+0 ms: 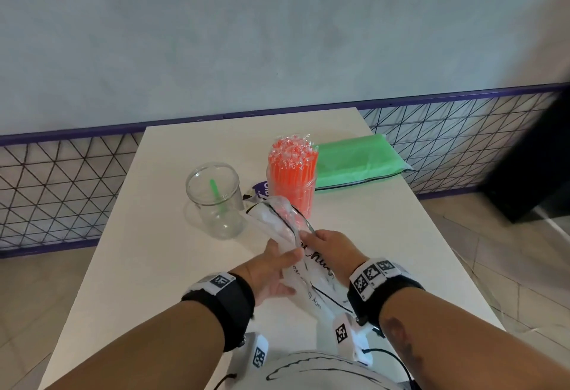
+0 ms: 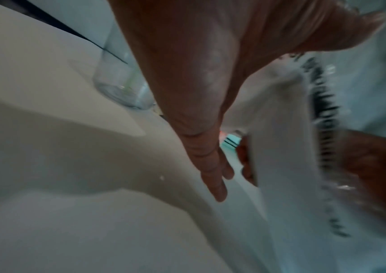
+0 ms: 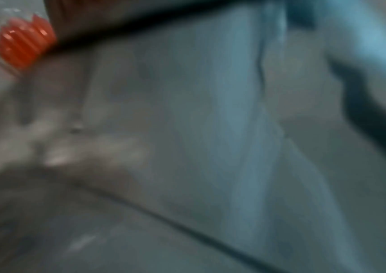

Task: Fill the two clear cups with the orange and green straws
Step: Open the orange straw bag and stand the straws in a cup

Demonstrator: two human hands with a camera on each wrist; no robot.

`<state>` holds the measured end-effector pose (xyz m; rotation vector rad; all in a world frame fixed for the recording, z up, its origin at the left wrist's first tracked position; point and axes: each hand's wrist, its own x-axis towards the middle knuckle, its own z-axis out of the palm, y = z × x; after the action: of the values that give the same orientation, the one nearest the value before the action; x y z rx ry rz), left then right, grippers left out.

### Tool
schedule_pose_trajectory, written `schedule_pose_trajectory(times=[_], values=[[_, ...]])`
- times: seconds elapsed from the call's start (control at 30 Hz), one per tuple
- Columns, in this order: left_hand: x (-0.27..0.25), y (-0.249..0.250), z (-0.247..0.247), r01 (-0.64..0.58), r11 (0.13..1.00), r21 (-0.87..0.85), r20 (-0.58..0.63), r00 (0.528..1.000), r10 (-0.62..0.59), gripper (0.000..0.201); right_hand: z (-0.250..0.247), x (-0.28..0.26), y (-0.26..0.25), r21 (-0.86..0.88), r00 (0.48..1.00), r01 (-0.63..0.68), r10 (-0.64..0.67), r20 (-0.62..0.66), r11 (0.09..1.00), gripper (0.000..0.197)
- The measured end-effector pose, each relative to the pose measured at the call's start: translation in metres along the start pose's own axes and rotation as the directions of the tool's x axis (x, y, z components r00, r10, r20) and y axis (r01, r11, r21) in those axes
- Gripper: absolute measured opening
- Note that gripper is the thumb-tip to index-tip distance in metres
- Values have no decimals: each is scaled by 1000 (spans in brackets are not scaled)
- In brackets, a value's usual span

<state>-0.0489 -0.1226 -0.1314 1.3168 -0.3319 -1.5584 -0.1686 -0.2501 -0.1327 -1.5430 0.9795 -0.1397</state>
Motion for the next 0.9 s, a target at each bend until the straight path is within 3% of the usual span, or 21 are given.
schedule_pose_trajectory(times=[0.1,0.17,0.27,0.37,0.43,0.53,0.6,0.67,0.73,0.83,0.9], values=[[1,-3,8,60,984,165,-54,997,-52,88,6,-5,3,-193,996,28,-45,-83,981,40],[6,-8,6,102,963,248,-226,973,-44,71,11,-10,8,-225,986,58,-90,-138,973,35],[9,-12,-1,93,957,274,-447,893,41,30,15,-17,14,-150,975,87,-115,-191,985,30],[2,-8,-8,116,905,410,-400,914,64,14,10,-9,18,289,993,-37,66,-93,957,57],[-3,-4,-16,82,904,419,-336,939,71,21,0,-5,18,457,989,-149,138,58,877,56],[-10,-2,-30,2,918,397,-215,972,90,51,-19,-11,19,304,970,-165,100,220,938,39],[-11,-5,-42,-24,939,342,-133,988,74,68,-27,-16,23,276,968,-152,87,234,949,33],[-15,-6,-46,-21,961,274,-91,995,47,73,-28,-20,25,315,968,-149,73,241,937,34],[-18,-7,-47,0,988,154,-50,999,8,65,-25,-21,25,362,963,-144,47,264,921,33],[-20,-5,-48,14,999,32,-74,997,-11,37,-18,-22,20,393,966,-108,2,260,913,28],[-18,0,-50,27,1000,-6,-109,994,-27,31,-16,-22,13,428,977,-91,-2,212,899,46]])
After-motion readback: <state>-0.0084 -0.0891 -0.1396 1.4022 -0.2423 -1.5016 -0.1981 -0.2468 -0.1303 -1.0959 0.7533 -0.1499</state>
